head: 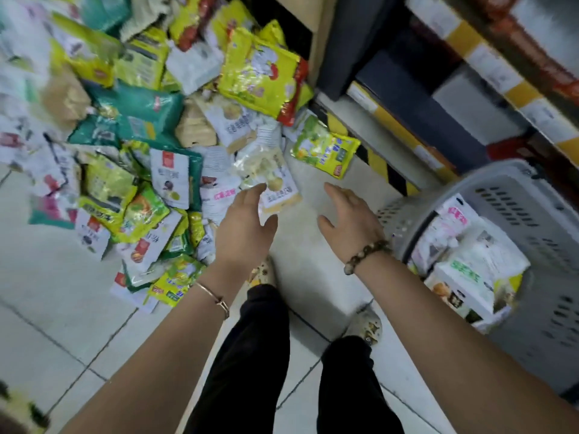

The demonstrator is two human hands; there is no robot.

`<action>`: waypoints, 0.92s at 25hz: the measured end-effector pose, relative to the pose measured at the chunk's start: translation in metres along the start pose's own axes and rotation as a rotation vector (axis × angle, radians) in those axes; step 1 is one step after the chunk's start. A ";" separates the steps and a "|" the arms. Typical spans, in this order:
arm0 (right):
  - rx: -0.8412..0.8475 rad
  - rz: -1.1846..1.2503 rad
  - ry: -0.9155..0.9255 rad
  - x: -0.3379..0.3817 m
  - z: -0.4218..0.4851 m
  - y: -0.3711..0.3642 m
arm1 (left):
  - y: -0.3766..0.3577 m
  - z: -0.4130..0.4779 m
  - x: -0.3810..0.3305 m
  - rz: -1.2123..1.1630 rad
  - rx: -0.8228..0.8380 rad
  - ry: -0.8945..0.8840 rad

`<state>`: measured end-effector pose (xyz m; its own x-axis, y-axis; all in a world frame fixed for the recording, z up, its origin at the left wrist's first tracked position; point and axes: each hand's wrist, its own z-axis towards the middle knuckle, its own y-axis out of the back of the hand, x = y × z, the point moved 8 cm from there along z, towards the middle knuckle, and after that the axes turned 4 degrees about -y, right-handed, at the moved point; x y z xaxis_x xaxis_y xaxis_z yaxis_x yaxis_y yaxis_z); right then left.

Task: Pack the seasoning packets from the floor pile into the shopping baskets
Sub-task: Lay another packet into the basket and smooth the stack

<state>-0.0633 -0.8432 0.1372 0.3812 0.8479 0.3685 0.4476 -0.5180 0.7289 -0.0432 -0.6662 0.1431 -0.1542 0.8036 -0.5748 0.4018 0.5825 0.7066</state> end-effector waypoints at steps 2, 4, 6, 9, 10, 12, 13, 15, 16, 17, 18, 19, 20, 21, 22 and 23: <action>0.045 -0.024 -0.025 0.018 0.019 -0.018 | 0.014 0.009 0.041 0.003 0.006 0.064; 0.071 -0.009 -0.068 0.029 0.040 -0.036 | 0.020 0.019 0.084 0.000 0.019 0.136; 0.084 0.047 -0.134 0.029 0.062 -0.053 | 0.015 0.028 0.123 -0.023 0.032 0.219; 0.147 0.119 -0.285 0.016 0.094 -0.084 | -0.005 0.040 0.175 -0.041 0.096 0.335; 0.170 0.136 -0.339 0.010 0.103 -0.094 | -0.013 0.044 0.189 -0.043 0.128 0.359; 0.186 0.186 -0.427 0.000 0.121 -0.107 | -0.029 0.050 0.213 -0.049 0.189 0.404; 0.189 0.218 -0.455 -0.003 0.130 -0.114 | -0.036 0.053 0.225 -0.061 0.208 0.436; 0.191 0.260 -0.486 -0.006 0.149 -0.124 | -0.046 0.056 0.246 -0.114 0.211 0.527; 0.197 0.254 -0.491 -0.007 0.157 -0.129 | -0.052 0.057 0.256 -0.154 0.205 0.582; 0.200 0.248 -0.488 -0.009 0.166 -0.135 | -0.059 0.059 0.267 -0.194 0.193 0.627; 0.201 0.241 -0.479 -0.011 0.178 -0.143 | -0.068 0.064 0.278 -0.227 0.179 0.662; 0.196 0.229 -0.475 -0.014 0.189 -0.151 | -0.077 0.070 0.289 -0.261 0.167 0.691; 0.190 0.214 -0.476 -0.018 0.200 -0.159 | -0.087 0.077 0.300 -0.290 0.158 0.715; 0.189 0.200 -0.473 -0.022 0.211 -0.169 | -0.097 0.085 0.309 -0.308 0.150 0.727; 0.189 0.190 -0.470 -0.027 0.222 -0.178 | -0.108 0.094 0.318 -0.316 0.152 0.724; 0.191 0.180 -0.470 -0.034 0.237 -0.192 | -0.122 0.105 0.330 -0.322 0.155 0.723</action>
<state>0.0292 -0.7992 -0.1520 0.7672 0.6241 0.1480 0.4638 -0.6992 0.5442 -0.0485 -0.4849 -0.1762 -0.8085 0.5100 -0.2935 0.3507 0.8182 0.4556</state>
